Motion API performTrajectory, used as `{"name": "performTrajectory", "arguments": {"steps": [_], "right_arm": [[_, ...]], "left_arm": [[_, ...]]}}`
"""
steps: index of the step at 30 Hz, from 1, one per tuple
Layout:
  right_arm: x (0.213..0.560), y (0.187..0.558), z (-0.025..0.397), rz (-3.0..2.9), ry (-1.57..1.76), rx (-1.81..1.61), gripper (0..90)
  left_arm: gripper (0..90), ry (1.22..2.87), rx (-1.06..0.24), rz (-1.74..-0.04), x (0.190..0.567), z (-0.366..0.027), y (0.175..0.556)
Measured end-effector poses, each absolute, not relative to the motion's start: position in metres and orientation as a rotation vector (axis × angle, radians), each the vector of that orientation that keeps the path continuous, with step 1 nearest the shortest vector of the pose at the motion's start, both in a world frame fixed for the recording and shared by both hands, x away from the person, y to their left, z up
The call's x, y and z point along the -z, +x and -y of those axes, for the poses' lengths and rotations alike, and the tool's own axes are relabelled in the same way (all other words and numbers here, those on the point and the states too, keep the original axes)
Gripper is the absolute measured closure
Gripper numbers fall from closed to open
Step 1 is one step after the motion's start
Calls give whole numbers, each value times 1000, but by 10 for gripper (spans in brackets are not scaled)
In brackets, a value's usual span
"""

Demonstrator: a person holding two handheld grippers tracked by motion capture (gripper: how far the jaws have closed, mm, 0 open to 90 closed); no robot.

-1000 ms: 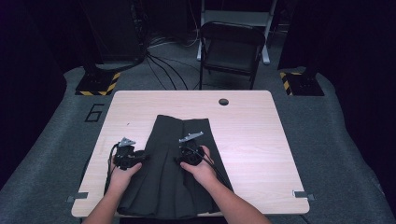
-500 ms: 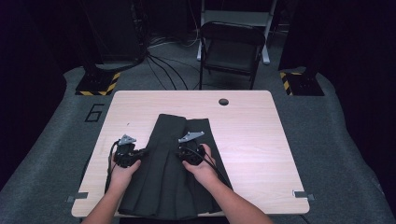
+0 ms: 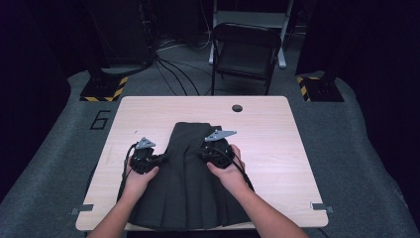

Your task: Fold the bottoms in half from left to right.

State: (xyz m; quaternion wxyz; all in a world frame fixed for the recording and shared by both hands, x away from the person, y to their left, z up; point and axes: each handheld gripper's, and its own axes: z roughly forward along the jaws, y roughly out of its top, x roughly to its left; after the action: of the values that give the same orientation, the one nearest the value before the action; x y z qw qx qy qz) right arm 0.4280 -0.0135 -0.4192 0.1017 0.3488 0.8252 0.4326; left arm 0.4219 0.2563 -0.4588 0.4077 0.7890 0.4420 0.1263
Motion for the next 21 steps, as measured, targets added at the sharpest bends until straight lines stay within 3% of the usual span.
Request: {"name": "performTrajectory", "arguments": {"steps": [8, 16, 21], "right_arm": [[412, 446, 42, -2412, 1160, -1206, 819], [458, 462, 76, -2399, 1340, -1042, 823], [481, 462, 86, -2401, 1390, -992, 822]], "left_arm": [[840, 1992, -279, -1087, 460, -227, 431], [713, 2021, -296, -1069, 471, -216, 430], [636, 2023, -309, -1085, 476, -229, 425]]}}
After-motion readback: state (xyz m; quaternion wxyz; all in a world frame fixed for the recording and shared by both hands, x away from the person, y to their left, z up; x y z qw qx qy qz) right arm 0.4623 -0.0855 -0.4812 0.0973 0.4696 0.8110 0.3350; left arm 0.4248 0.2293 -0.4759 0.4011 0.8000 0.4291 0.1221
